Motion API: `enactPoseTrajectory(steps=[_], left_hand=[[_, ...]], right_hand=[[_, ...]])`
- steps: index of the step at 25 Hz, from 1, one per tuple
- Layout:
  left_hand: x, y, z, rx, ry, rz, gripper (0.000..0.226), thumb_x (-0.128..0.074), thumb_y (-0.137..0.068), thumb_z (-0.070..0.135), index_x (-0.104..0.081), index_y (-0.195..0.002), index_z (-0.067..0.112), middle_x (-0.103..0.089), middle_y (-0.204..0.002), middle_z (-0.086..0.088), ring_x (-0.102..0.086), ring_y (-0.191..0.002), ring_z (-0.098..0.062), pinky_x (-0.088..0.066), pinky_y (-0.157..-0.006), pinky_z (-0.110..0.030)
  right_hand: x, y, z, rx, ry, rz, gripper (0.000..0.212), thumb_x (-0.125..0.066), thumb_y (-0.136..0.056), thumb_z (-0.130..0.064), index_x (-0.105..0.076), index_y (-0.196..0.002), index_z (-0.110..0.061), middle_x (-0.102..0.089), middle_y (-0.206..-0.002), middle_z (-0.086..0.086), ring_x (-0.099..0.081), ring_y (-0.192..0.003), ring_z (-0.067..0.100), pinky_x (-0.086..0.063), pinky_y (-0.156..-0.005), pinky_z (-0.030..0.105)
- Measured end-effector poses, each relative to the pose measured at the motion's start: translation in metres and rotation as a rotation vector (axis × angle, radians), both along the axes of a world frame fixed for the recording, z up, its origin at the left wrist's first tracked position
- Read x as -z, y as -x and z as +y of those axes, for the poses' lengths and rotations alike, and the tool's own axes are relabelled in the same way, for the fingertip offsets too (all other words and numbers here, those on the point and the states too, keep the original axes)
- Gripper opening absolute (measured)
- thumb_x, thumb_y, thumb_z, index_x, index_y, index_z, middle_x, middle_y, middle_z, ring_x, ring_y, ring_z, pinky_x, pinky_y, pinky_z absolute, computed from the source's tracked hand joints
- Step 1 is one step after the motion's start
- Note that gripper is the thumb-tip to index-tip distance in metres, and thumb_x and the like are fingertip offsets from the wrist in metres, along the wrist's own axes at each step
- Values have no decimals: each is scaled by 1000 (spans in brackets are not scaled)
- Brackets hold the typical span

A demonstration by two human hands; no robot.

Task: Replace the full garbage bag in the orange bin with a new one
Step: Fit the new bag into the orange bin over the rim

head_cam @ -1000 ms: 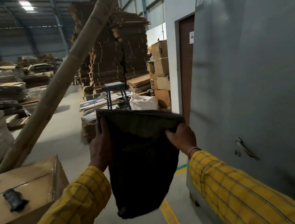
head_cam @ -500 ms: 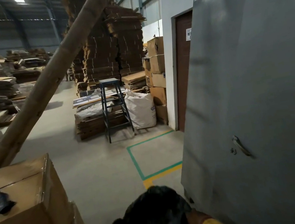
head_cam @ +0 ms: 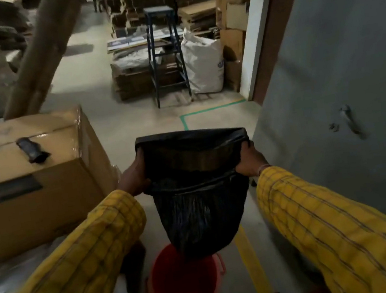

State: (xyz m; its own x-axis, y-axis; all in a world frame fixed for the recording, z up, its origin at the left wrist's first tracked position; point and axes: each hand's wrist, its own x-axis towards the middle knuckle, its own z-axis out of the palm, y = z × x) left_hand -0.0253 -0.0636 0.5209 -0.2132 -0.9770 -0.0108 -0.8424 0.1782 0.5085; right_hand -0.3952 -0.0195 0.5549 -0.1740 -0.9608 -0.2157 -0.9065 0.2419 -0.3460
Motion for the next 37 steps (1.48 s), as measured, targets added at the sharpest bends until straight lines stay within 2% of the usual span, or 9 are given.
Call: enactPoseTrajectory(steps=[4, 10, 13, 17, 21, 25, 28, 31, 37], left_hand=[[32, -17, 73, -80, -162, -39, 118, -73, -73, 12, 12, -155, 5, -44, -145, -34, -59, -113, -49, -53, -87, -50], [115, -21, 146, -69, -460, -77, 106, -64, -85, 13, 17, -153, 3, -52, -133, -40, -61, -109, -48, -47, -87, -48], [135, -29, 151, -74, -505, -74, 107, -66, -84, 14, 14, -154, 4, -53, -133, -37, -61, -113, -46, -49, -92, -48], [159, -64, 153, -188, -561, -206, 81, -43, -93, 46, -16, -154, 0, -40, -152, -28, -52, -131, -38, -42, -109, -42], [196, -105, 148, -119, -642, -373, 85, -36, -77, 86, -53, -132, 23, -54, -145, -13, -58, -126, -32, -45, -110, -39], [170, -93, 147, -93, -520, -464, 89, -59, -88, 25, -6, -156, 5, -38, -155, -22, -63, -115, -41, -51, -95, -48], [172, -90, 152, -38, -449, -465, 102, -67, -79, 26, -4, -156, 6, -35, -157, -20, -64, -112, -43, -53, -92, -50], [210, -90, 156, 9, -491, -412, 114, -76, -74, 39, -6, -156, 4, -40, -153, -22, -59, -122, -41, -51, -97, -46], [293, -98, 166, -15, -440, -410, 108, -74, -78, 32, -4, -157, 9, -26, -162, -19, -65, -107, -46, -54, -80, -47]], right_hand=[[60, -25, 27, -20, -95, -86, 97, -68, -77, -18, -12, -156, -5, -29, -156, 24, -56, -120, 46, -52, -95, 45], [159, -94, 90, -142, -380, -397, 110, -64, -81, -9, 8, -159, -37, -59, -130, 18, -64, -91, 32, -51, -59, 31], [178, -117, 94, -118, -399, -458, 114, -65, -79, -8, 13, -157, -39, -59, -129, 16, -66, -93, 33, -53, -60, 34], [194, -107, 92, -23, -396, -384, 92, -68, -78, -14, -16, -153, -13, -54, -134, 18, -60, -111, 39, -55, -77, 40], [202, -98, 91, -51, -547, -389, 83, -67, -82, -13, -23, -152, -12, -59, -124, 18, -65, -92, 32, -58, -66, 39], [220, -107, 95, -39, -575, -482, 84, -68, -72, -18, -31, -148, -19, -61, -117, 14, -70, -92, 37, -63, -75, 52], [241, -111, 95, 55, -535, -553, 76, -72, -68, -32, -43, -138, -24, -63, -119, 12, -69, -91, 33, -64, -69, 44], [266, -112, 95, 204, -404, -548, 67, -67, -77, -55, -56, -134, -22, -64, -132, 9, -63, -111, 32, -54, -91, 41], [351, -99, 94, 36, -207, -68, 55, -69, -81, -11, -49, -132, -4, -45, -147, 20, -59, -112, 44, -53, -88, 49]])
